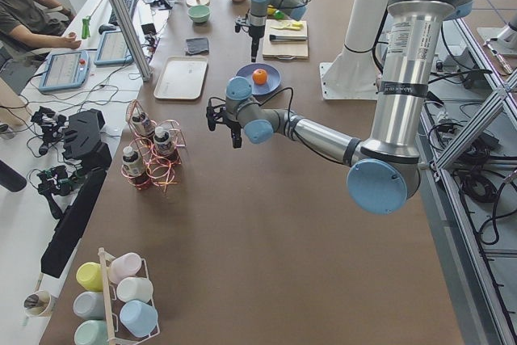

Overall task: Pick orange to plate
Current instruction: 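Open the right gripper and raise it away from the plate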

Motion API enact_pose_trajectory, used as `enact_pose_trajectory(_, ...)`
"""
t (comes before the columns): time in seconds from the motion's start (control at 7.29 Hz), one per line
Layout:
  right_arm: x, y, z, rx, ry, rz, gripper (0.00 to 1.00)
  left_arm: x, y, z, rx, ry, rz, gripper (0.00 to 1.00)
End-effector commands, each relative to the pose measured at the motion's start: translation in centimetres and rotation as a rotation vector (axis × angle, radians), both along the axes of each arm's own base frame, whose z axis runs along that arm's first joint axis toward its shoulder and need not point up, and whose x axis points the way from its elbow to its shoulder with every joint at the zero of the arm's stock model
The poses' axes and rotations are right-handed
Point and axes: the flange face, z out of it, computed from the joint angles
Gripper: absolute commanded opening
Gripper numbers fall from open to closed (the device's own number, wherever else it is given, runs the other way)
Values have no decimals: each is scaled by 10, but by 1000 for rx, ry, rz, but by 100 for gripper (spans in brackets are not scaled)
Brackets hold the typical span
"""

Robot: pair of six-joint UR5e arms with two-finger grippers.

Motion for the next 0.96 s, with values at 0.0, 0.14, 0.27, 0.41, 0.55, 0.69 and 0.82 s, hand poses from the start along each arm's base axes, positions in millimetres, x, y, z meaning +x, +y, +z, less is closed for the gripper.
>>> enact_pose_trajectory(0.0, 168, -69, 65, 45, 12, -58, 99, -92, -7, 60, 92, -97, 57, 97)
enact_pose_trajectory(0.14, 237, -98, 114, 108, 39, -122, 99, -128, -16, 74, 148, -144, 138, 97)
enact_pose_trajectory(0.27, 306, -119, 169, 127, 46, -160, 99, -164, -20, 89, 212, -206, 215, 97)
enact_pose_trajectory(0.41, 384, -126, 236, 148, 54, -192, 99, -195, -16, 103, 255, -241, 256, 97)
enact_pose_trajectory(0.55, 455, -125, 310, 167, 77, -225, 99, -224, -6, 116, 256, -237, 244, 97)
enact_pose_trajectory(0.69, 511, -113, 372, 165, 97, -239, 99, -229, 5, 124, 254, -220, 245, 97)
enact_pose_trajectory(0.82, 563, -101, 416, 151, 105, -223, 99, -231, 10, 127, 314, -229, 280, 98)
